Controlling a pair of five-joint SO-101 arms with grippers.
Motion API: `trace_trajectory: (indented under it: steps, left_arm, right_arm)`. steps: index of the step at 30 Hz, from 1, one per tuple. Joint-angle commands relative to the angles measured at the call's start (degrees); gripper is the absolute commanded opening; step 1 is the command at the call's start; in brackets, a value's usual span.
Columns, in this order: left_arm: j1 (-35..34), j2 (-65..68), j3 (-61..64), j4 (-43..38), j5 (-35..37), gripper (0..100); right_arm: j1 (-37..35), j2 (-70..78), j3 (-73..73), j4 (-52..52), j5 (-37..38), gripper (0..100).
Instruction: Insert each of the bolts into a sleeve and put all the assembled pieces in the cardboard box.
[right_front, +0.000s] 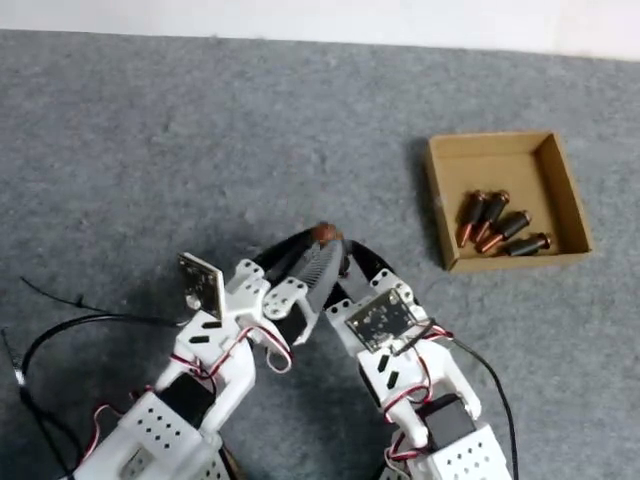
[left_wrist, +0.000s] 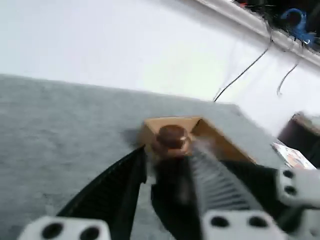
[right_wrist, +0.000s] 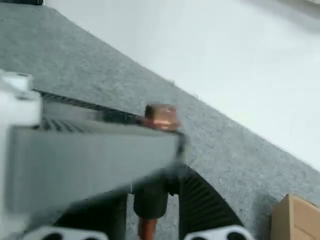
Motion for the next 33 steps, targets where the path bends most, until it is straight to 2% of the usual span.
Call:
trace_trajectory:
  steps: [1, 7, 13, 16, 26, 33]
  left_arm:
    - [0.0, -0.3, -0.3, 0.4, -0.5, 26]
    - [-2.1, -0.3, -0.3, 0.0, 0.2, 26]
    - [-11.1, -0.3, -4.0, 0.4, 12.7, 26]
    - [-14.9, -0.3, -5.1, 0.4, 15.6, 26]
    - [-16.0, -0.3, -4.9, 0.4, 15.3, 26]
    - [-16.0, -0.1, -4.6, 0.4, 9.4, 26]
  right_arm:
    - [0.4, -0.9, 5.6, -1.6, 0.4, 0.5]
    - [0.7, -0.9, 5.9, -1.6, 0.4, 0.5]
    - [4.0, -0.9, 5.9, -1.9, 0.4, 0.5]
    - [5.5, -0.9, 5.9, -2.9, 0.3, 0.5]
    - [7.2, -0.9, 5.9, -2.9, 0.3, 0.5]
    - [18.2, -0.9, 4.4, -3.6, -1.7, 0.5]
